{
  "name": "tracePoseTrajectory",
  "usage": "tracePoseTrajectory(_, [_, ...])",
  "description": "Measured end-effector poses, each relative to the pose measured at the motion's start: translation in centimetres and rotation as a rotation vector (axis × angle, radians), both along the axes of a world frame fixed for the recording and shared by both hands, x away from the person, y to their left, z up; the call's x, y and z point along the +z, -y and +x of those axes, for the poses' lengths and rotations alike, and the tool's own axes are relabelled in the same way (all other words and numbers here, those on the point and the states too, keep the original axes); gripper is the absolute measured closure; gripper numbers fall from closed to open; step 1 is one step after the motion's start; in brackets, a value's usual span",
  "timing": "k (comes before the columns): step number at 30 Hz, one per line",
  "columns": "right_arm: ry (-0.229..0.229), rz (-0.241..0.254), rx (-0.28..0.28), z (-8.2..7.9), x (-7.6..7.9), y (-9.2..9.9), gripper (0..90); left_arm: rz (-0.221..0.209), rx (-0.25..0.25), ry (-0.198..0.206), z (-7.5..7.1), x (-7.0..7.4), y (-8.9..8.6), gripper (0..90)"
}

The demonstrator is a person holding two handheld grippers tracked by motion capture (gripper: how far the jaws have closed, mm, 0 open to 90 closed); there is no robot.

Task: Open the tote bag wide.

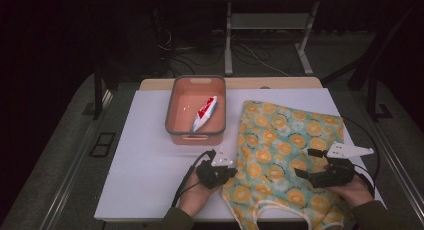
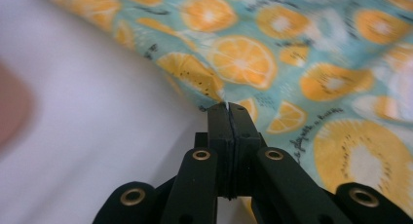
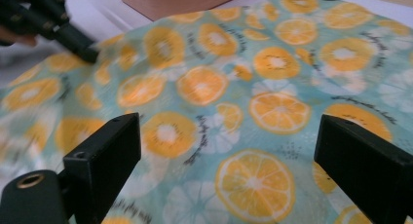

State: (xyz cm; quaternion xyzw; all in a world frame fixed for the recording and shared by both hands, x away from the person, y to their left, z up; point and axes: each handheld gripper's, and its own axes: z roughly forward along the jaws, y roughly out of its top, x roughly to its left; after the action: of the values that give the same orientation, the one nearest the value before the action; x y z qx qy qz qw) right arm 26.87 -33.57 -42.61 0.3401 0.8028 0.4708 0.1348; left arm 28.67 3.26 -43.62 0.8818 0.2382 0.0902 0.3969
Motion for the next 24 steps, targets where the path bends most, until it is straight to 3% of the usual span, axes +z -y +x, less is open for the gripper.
tracePoseTrajectory(4, [-0.001, 0.000, -0.002, 0.0, 0.0, 0.0, 9.5, -0.012, 0.074, 0.030, 3.1, 0.2, -0.3, 89.1])
tracePoseTrajectory(10, [-0.002, 0.003, -0.002, 0.0, 0.0, 0.1, 9.6, -0.023, 0.119, 0.034, 4.7, -0.2, -0.3, 85.9])
tracePoseTrajectory(15, [0.001, 0.004, 0.000, 0.0, 0.0, 0.1, 9.6, -0.028, 0.131, 0.021, 3.9, 0.3, -0.9, 58.9])
tracePoseTrajectory(18, [0.002, 0.005, -0.001, 0.0, 0.1, 0.2, 9.5, -0.027, 0.123, -0.015, 2.1, 0.6, -2.2, 48.0])
tracePoseTrajectory(21, [0.001, 0.004, -0.002, 0.0, 0.0, 0.1, 9.6, -0.032, 0.126, -0.052, 0.8, 0.1, -3.1, 40.2])
tracePoseTrajectory(24, [0.001, -0.002, 0.000, 0.0, 0.0, 0.1, 9.6, -0.021, 0.126, -0.062, 0.3, -0.3, -3.4, 37.5])
